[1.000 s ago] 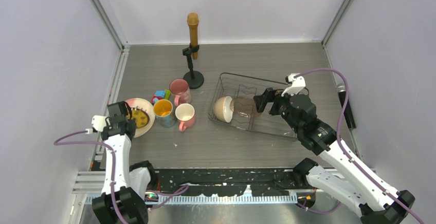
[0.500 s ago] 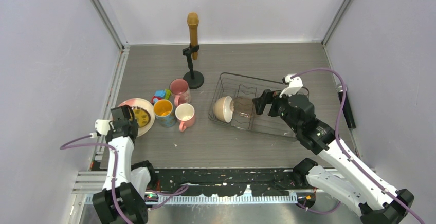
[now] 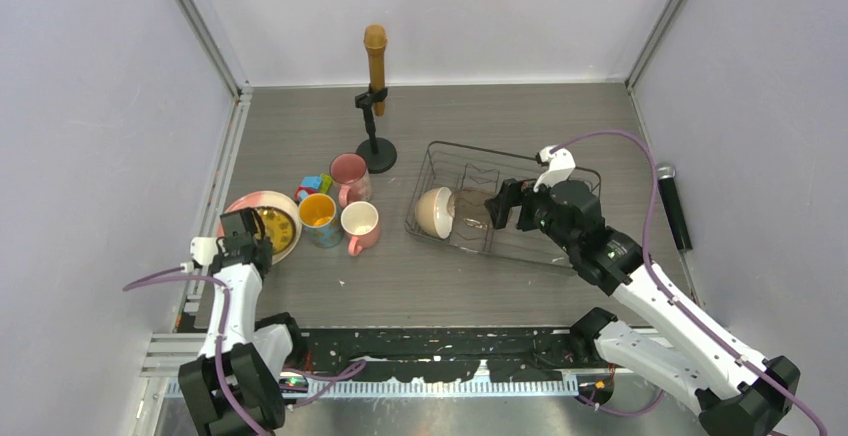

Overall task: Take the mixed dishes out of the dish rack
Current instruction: Place the plate at the center of the board.

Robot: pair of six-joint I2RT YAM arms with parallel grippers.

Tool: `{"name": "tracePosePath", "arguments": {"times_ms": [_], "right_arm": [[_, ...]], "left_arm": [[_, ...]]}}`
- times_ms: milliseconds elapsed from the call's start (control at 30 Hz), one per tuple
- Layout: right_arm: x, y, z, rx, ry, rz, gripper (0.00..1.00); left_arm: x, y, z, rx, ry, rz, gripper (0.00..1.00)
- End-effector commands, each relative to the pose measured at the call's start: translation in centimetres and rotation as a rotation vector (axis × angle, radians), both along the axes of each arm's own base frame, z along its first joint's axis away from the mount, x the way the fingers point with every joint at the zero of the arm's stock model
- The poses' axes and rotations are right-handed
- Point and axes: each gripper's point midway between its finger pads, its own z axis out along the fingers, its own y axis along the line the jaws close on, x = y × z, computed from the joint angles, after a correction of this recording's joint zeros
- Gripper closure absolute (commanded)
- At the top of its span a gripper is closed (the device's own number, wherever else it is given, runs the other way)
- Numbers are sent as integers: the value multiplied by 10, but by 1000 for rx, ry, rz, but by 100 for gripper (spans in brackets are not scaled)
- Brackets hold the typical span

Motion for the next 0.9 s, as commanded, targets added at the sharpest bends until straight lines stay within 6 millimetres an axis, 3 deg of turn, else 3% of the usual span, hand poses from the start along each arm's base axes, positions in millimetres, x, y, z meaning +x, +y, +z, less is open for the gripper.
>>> {"name": "tracePosePath", "arguments": {"times_ms": [0,233,433,567,667,767,867], "right_arm": [[-2,14,-3,-23,-5,92,1],[6,12,-20,-96,16,88,1],[7,13,-28,-136,7,115,1],[11,12,-33,-156,6,111,1],[13,13,-37,-183,3,122,1],[15,14,-40,-219,-9,148,1],[19,12,-43,-257,-15,149,3]], "left_arm": [[5,2,-3,-12,5,9,81],[7,-3,-11,-51,73,-24,76],[7,-4,-9,-44,53,-32,47],[3,-1,-3,-26,52,-26,36],[3,-1,3,-22,58,-40,21],[10,-4,17,-27,42,-78,1],[21,-11,44,-25,16,-167,0]]}}
